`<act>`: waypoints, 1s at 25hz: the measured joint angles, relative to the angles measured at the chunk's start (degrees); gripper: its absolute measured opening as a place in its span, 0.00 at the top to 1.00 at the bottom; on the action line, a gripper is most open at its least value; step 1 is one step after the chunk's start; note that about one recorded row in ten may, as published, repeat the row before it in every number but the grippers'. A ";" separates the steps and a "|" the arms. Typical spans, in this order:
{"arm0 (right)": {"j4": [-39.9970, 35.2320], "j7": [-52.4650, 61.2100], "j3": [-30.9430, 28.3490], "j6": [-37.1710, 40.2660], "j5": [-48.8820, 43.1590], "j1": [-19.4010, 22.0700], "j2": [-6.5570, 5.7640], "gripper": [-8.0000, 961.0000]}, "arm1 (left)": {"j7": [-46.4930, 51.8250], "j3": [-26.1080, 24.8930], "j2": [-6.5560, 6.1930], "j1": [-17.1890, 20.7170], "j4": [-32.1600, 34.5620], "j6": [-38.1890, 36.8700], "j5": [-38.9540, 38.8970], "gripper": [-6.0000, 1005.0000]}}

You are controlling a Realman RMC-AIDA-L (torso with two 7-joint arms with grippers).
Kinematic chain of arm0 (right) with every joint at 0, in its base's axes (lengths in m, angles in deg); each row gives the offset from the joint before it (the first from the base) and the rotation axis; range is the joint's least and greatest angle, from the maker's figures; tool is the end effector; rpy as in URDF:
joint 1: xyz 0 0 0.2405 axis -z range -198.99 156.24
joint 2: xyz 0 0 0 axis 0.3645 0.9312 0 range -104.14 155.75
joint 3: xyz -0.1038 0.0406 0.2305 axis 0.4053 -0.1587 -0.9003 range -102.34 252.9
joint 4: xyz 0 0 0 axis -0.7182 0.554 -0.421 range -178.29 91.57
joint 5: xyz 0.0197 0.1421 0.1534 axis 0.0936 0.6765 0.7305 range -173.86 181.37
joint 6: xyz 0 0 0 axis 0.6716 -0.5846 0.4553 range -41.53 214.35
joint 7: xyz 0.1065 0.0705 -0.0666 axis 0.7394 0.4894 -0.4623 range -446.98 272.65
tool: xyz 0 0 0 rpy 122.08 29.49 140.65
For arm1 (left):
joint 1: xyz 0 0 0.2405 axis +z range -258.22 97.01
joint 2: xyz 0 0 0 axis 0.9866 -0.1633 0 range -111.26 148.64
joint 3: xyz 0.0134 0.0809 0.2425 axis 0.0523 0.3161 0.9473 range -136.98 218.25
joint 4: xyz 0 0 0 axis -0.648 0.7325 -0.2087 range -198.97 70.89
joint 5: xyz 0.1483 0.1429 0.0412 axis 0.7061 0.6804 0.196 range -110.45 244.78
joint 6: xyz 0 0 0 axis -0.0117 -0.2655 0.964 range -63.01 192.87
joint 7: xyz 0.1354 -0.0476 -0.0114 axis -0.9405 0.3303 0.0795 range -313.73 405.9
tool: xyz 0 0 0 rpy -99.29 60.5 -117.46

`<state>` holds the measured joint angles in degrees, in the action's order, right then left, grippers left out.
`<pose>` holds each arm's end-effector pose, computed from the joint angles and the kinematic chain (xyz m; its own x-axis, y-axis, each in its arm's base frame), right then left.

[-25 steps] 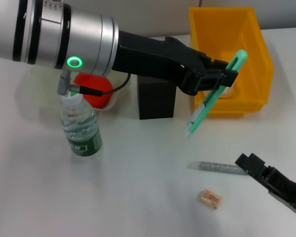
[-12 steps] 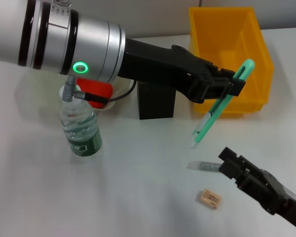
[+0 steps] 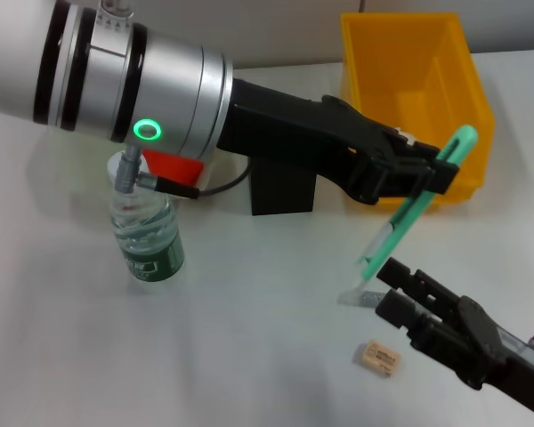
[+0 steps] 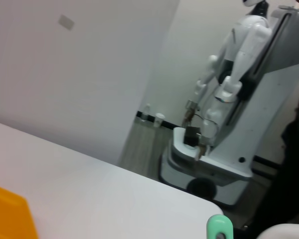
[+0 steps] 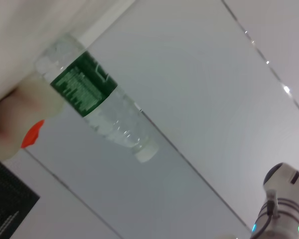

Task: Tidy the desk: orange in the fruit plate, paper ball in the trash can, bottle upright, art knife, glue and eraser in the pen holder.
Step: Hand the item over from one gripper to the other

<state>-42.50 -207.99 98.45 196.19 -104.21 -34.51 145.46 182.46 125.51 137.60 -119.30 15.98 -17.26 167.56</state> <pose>0.2856 0.1704 -0.0451 -0.1265 0.4193 0.8990 0.6521 0.7181 -0.2432 -0.0282 0.3215 -0.0197 0.8827 0.3514 0.3121 0.3192 -0.9356 0.1506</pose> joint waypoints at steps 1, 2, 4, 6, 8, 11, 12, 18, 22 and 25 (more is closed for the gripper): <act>-0.05 -0.35 0.01 0.09 -0.50 -0.15 -0.01 0.17 | -0.03 0.08 0.00 -0.22 -0.57 -0.89 -1.09 0.74; -0.17 -0.85 0.01 0.21 -0.93 -0.30 -0.05 0.17 | -0.17 0.08 -0.03 -0.42 -0.97 -1.31 -1.69 0.74; -0.43 -1.79 0.03 0.23 -1.38 -0.65 -0.10 0.18 | -0.34 0.08 -0.08 -0.61 -1.29 -1.66 -2.19 0.74; -0.63 -2.12 0.04 0.25 -1.73 -1.05 -0.14 0.18 | -0.61 0.04 -0.12 -0.84 -1.70 -1.95 -2.51 0.74; -0.80 -2.52 0.04 0.32 -1.88 -1.40 -0.14 0.18 | -0.66 0.03 -0.14 -0.91 -1.88 -2.00 -2.51 0.74; -0.90 -3.26 0.04 0.58 -1.90 -1.88 -0.14 0.18 | -0.78 -0.08 -0.17 -1.22 -2.81 -2.30 -2.53 0.74; -0.90 -3.38 0.04 0.66 -1.91 -2.03 -0.14 0.18 | -0.91 -0.18 -0.12 -1.60 -3.98 -2.52 -2.55 0.74; -0.97 -4.12 0.04 0.86 -2.06 -3.16 -0.09 0.18 | -1.08 0.05 -0.01 -1.74 -4.31 -2.54 -2.58 0.73; -0.98 -4.32 0.04 0.87 -2.65 -3.37 -0.09 0.18 | -1.09 -0.05 0.00 -1.74 -4.38 -2.54 -2.58 0.73; -1.04 -4.33 0.04 0.78 -2.78 -3.49 -0.10 0.18 | -1.10 -0.03 0.00 -1.74 -4.39 -2.54 -2.63 0.73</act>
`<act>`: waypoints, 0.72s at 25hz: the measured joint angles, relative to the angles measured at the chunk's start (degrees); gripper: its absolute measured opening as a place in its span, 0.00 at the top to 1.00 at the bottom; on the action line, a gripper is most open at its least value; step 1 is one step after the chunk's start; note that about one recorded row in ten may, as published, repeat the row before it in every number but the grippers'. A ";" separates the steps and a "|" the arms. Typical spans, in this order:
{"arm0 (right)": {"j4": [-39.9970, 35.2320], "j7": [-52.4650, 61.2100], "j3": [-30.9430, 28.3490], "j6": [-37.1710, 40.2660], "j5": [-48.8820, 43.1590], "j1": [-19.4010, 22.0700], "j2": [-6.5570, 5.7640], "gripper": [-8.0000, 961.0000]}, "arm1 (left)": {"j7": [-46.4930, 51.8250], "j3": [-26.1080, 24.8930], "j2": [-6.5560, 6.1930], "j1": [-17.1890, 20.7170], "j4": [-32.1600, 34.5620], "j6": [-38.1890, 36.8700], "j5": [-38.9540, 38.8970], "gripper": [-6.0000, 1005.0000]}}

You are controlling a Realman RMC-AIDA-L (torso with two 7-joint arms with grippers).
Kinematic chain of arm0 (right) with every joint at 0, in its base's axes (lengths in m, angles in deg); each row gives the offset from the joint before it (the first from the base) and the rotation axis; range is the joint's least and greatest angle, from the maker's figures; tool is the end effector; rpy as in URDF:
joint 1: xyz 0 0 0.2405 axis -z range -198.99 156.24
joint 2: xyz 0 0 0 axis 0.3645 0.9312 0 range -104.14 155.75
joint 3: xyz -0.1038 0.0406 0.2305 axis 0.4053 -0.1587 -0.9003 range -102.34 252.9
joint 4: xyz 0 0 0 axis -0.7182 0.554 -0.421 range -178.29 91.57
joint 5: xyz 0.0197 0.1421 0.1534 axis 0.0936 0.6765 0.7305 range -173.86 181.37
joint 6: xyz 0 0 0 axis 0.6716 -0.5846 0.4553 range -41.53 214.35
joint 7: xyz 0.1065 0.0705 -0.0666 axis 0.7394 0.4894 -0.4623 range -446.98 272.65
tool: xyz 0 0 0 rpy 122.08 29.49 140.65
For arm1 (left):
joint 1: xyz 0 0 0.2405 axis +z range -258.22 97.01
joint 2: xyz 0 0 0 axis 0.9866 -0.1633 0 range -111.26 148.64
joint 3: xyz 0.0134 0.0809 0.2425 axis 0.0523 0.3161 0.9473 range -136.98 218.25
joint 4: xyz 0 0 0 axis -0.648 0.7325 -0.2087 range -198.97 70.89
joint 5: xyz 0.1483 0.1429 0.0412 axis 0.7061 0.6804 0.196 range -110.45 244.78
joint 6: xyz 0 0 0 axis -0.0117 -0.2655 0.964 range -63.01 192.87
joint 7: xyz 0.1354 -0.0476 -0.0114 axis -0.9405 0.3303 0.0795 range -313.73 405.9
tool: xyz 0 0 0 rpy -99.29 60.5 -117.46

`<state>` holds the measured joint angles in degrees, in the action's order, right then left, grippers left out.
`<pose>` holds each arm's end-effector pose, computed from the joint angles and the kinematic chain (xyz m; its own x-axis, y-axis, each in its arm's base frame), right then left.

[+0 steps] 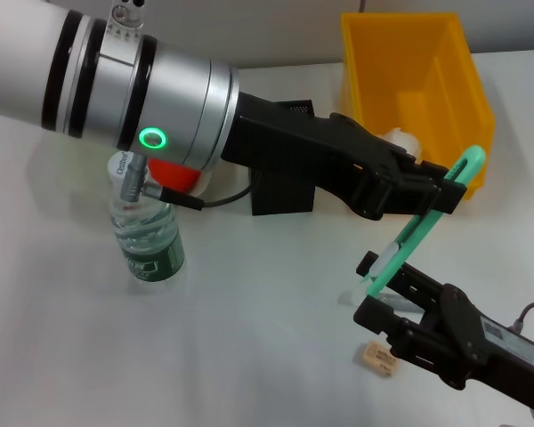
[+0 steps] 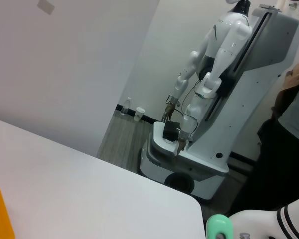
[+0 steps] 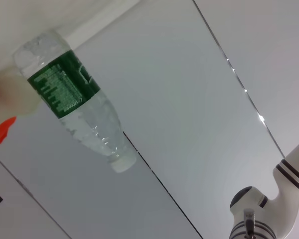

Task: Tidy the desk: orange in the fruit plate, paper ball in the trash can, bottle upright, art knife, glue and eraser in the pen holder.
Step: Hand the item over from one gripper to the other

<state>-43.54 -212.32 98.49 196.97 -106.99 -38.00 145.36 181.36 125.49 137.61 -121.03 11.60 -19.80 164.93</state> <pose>0.2746 0.1835 -0.0456 -0.2282 0.3715 0.9000 0.5660 0.8028 -0.1878 -0.0300 0.3189 -0.0264 0.8791 0.3805 0.2871 0.3221 -0.9182 0.2304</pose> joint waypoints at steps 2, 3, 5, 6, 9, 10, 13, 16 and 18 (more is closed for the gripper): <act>-0.01 -0.01 0.00 -0.02 0.00 -0.04 -0.01 0.18 | -0.01 0.06 0.00 0.00 0.07 0.00 -0.03 0.72; -0.04 -0.01 0.00 -0.02 0.00 -0.04 -0.02 0.18 | -0.01 0.05 0.00 0.00 0.07 0.00 -0.03 0.72; -0.08 -0.02 -0.02 -0.02 0.00 -0.05 -0.03 0.18 | -0.02 0.01 0.00 0.00 0.08 0.00 -0.04 0.72; -0.10 -0.03 -0.11 -0.09 0.00 -0.05 -0.02 0.18 | -0.02 0.01 0.00 0.00 0.08 0.00 -0.04 0.72; -0.09 -0.10 -0.22 -0.41 0.14 -0.07 0.15 0.27 | -0.08 0.03 0.00 0.06 0.22 0.00 -0.04 0.72; -0.05 -0.14 -0.18 -0.42 0.17 -0.10 0.19 0.30 | -0.08 0.03 0.00 0.06 0.22 0.00 -0.04 0.72; 0.15 -0.48 -0.23 -0.43 0.23 -0.36 0.22 0.39 | -0.10 0.08 0.00 0.21 0.36 -0.04 -0.06 0.72; 0.26 -0.67 -0.36 -0.45 0.27 -0.52 0.24 0.52 | -0.10 0.08 0.00 0.24 0.37 -0.05 -0.08 0.71; 0.26 -0.68 -0.38 -0.42 0.28 -0.54 0.24 0.56 | -0.11 0.08 0.00 0.26 0.37 -0.12 -0.11 0.71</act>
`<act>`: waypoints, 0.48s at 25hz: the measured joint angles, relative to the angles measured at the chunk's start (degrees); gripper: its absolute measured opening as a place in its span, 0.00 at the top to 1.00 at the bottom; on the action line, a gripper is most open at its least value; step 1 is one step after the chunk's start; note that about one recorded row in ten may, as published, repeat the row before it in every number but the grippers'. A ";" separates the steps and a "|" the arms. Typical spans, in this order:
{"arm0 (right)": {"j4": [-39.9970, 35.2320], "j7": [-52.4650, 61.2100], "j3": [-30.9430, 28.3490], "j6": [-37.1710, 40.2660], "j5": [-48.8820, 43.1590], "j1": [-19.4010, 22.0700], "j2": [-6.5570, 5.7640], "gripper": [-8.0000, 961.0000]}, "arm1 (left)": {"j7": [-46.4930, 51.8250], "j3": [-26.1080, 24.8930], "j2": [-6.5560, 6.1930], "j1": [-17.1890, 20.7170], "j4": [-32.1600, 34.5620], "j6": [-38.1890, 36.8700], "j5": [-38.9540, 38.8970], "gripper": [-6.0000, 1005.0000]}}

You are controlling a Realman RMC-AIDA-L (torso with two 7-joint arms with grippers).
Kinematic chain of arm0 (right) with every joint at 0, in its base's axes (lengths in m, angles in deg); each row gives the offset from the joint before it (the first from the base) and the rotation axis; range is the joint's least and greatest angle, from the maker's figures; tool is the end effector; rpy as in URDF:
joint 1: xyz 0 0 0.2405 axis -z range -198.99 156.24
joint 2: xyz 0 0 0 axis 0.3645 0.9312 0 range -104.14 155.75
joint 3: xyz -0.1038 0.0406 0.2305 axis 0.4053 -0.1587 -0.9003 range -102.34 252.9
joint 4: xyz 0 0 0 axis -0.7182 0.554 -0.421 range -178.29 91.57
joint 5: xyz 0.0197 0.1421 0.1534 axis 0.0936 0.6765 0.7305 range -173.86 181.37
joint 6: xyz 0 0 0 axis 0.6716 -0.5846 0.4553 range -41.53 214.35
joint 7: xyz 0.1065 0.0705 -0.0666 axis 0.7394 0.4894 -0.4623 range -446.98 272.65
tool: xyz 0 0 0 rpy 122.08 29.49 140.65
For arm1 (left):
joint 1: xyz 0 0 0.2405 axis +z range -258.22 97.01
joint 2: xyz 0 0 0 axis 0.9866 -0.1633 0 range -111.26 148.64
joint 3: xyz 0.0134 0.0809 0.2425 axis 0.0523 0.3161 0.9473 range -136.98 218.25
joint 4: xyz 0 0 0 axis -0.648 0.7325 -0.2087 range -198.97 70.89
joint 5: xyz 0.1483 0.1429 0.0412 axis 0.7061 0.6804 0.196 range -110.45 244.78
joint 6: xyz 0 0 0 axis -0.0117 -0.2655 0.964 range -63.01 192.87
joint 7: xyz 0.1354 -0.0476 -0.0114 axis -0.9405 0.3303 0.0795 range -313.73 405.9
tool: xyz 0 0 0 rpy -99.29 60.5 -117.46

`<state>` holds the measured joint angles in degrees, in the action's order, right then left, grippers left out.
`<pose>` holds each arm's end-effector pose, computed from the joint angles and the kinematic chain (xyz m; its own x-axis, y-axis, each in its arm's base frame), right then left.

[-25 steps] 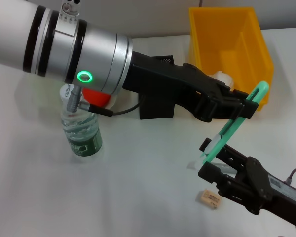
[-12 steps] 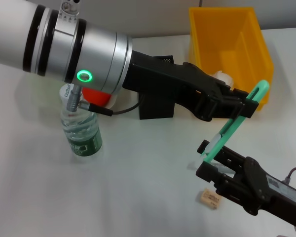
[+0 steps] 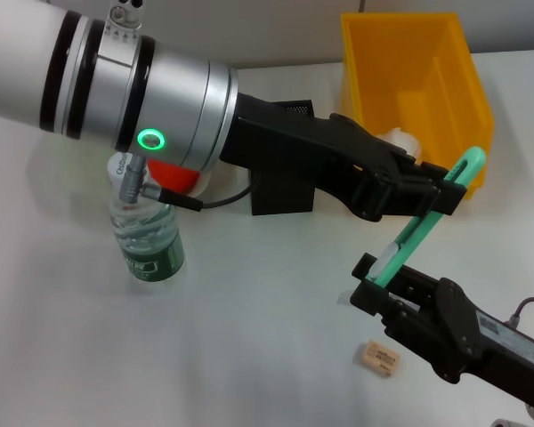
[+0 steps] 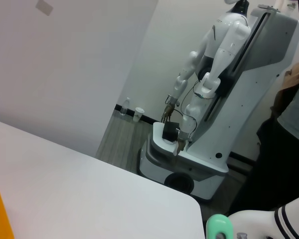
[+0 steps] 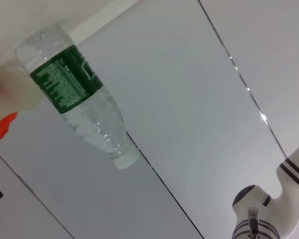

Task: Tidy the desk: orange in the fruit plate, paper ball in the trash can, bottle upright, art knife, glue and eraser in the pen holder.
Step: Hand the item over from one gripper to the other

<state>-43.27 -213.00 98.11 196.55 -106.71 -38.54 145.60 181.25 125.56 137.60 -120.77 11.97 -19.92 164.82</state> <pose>0.2721 0.1869 -0.0471 -0.2293 0.3578 0.9052 0.5643 0.8066 -0.1759 -0.0301 0.3178 -0.0258 0.8801 0.3768 0.2888 0.3179 -0.9196 0.2309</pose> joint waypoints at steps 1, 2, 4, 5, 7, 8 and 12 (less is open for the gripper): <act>0.00 0.00 0.03 0.03 0.01 0.00 0.00 0.56 | 0.00 0.00 0.00 0.01 -0.01 -0.05 -0.01 0.71; 0.00 -0.01 0.08 0.04 0.02 0.00 0.00 0.56 | 0.00 0.00 0.00 0.01 -0.01 -0.05 -0.01 0.71; 0.00 -0.02 0.20 0.04 0.03 0.01 0.00 0.56 | 0.00 -0.02 0.00 0.01 0.00 -0.28 -0.02 0.71; 0.00 -0.04 0.24 0.04 0.03 0.01 0.00 0.56 | 0.00 -0.02 0.00 0.01 0.00 -0.28 -0.02 0.71; 0.00 -0.08 0.33 0.04 0.00 -0.01 0.00 0.56 | 0.00 -0.02 0.00 0.01 0.02 -0.34 -0.02 0.71; 0.00 -0.08 0.35 0.04 -0.03 -0.02 0.01 0.56 | 0.00 -0.02 0.00 0.01 0.02 -0.34 -0.02 0.71; 0.00 -0.11 0.39 -0.05 -0.18 -0.15 0.07 0.56 | -0.13 -0.03 0.03 0.00 -0.07 -0.52 -0.51 0.70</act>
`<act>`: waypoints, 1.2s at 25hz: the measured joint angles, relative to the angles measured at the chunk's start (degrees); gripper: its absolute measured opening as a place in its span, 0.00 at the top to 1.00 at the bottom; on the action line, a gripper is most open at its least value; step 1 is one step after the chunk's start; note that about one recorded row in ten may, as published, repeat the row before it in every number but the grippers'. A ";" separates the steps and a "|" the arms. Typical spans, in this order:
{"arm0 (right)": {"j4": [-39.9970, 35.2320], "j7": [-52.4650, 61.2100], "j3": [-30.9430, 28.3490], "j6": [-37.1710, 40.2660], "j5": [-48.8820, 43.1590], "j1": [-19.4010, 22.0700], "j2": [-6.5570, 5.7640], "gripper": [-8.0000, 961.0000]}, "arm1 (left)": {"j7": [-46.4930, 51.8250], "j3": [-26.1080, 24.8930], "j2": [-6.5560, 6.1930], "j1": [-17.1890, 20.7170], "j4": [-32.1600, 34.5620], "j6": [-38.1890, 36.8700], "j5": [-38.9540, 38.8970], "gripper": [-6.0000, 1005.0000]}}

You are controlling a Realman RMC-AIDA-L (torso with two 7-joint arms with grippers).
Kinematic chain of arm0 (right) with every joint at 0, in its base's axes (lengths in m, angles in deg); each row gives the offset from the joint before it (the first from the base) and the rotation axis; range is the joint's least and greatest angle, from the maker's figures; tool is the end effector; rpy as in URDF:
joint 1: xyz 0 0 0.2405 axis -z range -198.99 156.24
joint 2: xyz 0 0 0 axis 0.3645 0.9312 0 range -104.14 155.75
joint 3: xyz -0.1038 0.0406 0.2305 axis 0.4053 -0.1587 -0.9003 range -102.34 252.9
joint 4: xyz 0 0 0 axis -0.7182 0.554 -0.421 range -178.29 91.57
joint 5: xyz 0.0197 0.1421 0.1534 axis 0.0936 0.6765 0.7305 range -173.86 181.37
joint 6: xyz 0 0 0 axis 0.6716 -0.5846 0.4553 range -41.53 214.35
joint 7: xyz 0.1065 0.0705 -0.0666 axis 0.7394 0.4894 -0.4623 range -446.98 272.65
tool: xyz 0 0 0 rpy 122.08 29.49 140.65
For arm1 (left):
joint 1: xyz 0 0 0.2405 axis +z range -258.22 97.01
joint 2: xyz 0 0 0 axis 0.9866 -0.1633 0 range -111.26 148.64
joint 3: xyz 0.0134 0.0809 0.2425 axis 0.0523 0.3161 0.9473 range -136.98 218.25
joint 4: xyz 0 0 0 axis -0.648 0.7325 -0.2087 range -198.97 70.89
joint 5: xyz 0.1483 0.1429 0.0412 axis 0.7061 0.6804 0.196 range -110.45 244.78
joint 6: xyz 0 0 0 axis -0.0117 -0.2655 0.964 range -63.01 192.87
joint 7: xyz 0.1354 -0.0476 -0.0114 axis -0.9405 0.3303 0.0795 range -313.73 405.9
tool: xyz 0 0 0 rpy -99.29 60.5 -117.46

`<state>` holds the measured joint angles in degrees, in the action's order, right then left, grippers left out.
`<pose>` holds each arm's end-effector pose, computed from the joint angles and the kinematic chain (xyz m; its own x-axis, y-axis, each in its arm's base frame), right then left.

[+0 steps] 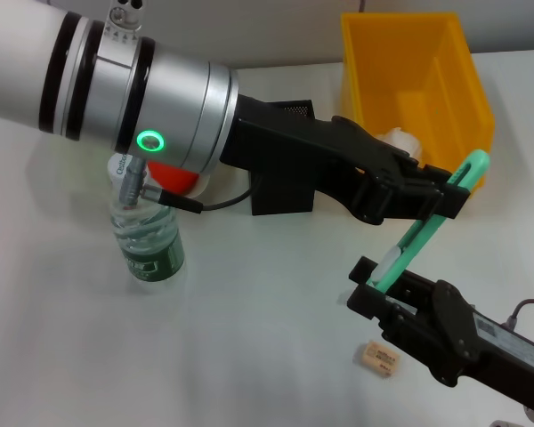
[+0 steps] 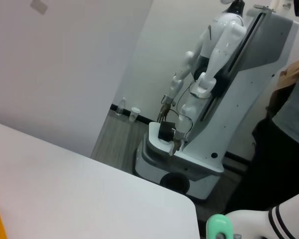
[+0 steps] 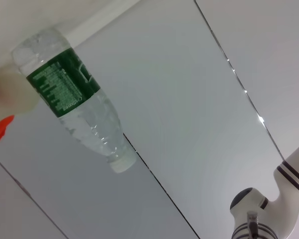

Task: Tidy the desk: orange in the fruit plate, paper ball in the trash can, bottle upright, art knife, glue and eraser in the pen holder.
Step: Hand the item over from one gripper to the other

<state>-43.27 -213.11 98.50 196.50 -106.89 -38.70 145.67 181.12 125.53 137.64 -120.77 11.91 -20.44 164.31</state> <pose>0.2711 0.1866 -0.0484 -0.2349 0.3625 0.9019 0.5584 0.8098 -0.1800 -0.0296 0.3162 -0.0255 0.8800 0.3766 0.2893 0.3130 -0.9182 0.2429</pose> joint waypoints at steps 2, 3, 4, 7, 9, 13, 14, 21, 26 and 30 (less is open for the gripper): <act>-0.01 -0.01 0.00 0.02 -0.03 -0.10 0.00 0.56 | -0.28 0.00 -0.04 -0.01 -0.17 -0.05 -0.31 0.70; -0.01 -0.01 0.00 0.02 -0.03 -0.10 0.00 0.56 | -0.28 0.00 -0.04 -0.01 -0.17 -0.05 -0.31 0.70; -0.03 -0.01 -0.01 0.08 -0.03 -0.15 -0.01 0.56 | -0.35 0.00 -0.05 -0.01 -0.20 -0.07 -0.37 0.70; -0.10 -0.01 -0.02 0.30 -0.06 -0.26 -0.03 0.56 | -0.38 0.00 -0.04 -0.03 -0.24 -0.08 -0.39 0.70; -0.08 -0.01 -0.02 0.30 -0.07 -0.35 -0.05 0.56 | -0.38 0.00 -0.04 -0.03 -0.24 -0.09 -0.39 0.70; -0.01 -0.02 -0.02 0.31 -0.09 -0.40 -0.07 0.56 | -0.44 0.00 -0.03 0.02 -0.27 -0.15 -0.39 0.70; 0.00 -0.11 -0.02 0.37 -0.10 -0.40 -0.06 0.56 | -0.46 0.00 -0.03 0.02 -0.28 -0.15 -0.39 0.69; 0.61 -0.65 -0.12 0.41 -0.11 -0.11 -0.02 0.63 | -0.48 0.00 -0.03 0.11 -0.28 -0.15 -0.39 0.69; 1.30 -1.26 -0.36 0.22 -0.10 0.06 0.00 0.70 | -0.48 -0.02 -0.03 0.10 -0.28 -0.11 -0.38 0.69; 2.51 -2.30 -0.56 -0.04 0.15 0.13 0.02 0.77 | -0.48 -0.03 -0.03 0.13 -0.40 0.02 -0.44 0.68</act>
<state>-40.77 -215.40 97.94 196.47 -106.74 -38.57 145.68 180.64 125.50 137.61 -120.64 11.51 -20.42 163.88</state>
